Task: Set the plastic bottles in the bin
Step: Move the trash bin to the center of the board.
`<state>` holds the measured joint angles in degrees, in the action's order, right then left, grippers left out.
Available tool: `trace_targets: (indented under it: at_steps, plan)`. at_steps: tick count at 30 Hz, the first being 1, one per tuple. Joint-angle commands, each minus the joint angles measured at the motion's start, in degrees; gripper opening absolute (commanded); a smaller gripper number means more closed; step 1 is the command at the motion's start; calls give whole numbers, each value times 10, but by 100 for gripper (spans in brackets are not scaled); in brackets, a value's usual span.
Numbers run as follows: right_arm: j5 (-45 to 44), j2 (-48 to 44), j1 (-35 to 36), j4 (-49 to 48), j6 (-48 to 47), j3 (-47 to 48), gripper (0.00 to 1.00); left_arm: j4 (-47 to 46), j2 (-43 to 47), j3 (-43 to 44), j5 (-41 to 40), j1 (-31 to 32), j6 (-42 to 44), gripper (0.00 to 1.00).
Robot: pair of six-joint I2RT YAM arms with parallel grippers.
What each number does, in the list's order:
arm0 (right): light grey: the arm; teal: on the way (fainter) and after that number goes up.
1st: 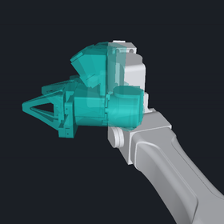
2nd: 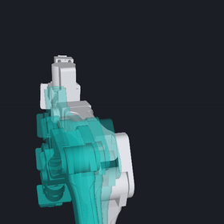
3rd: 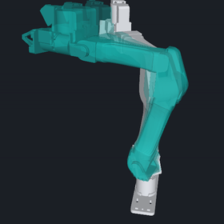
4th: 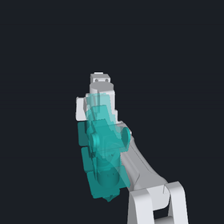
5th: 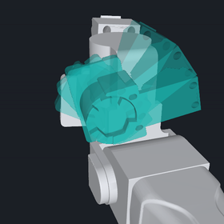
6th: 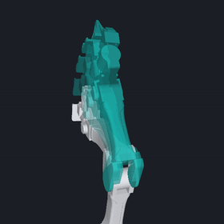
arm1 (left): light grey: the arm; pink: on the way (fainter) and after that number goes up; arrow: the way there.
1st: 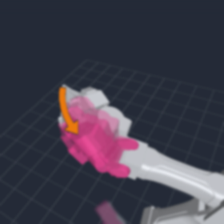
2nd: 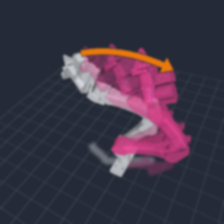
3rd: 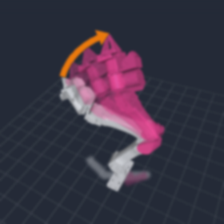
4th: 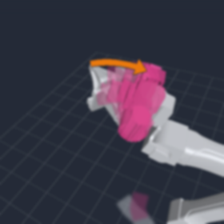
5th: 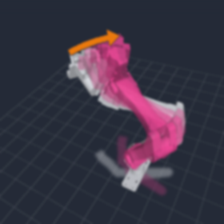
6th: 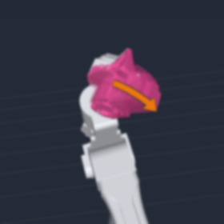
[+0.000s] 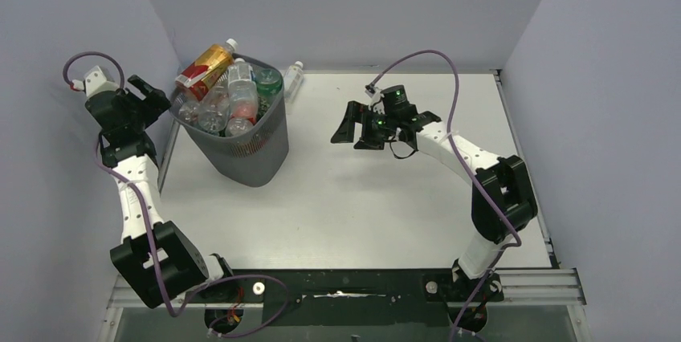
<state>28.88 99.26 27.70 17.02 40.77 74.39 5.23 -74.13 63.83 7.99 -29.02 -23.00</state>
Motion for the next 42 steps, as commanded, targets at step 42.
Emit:
trace_targets:
  at_steps: [42]
  plan:
    - [-46,-403,-20,175,-9,-188,98,-77,-210,36,-107,468,-11,76]
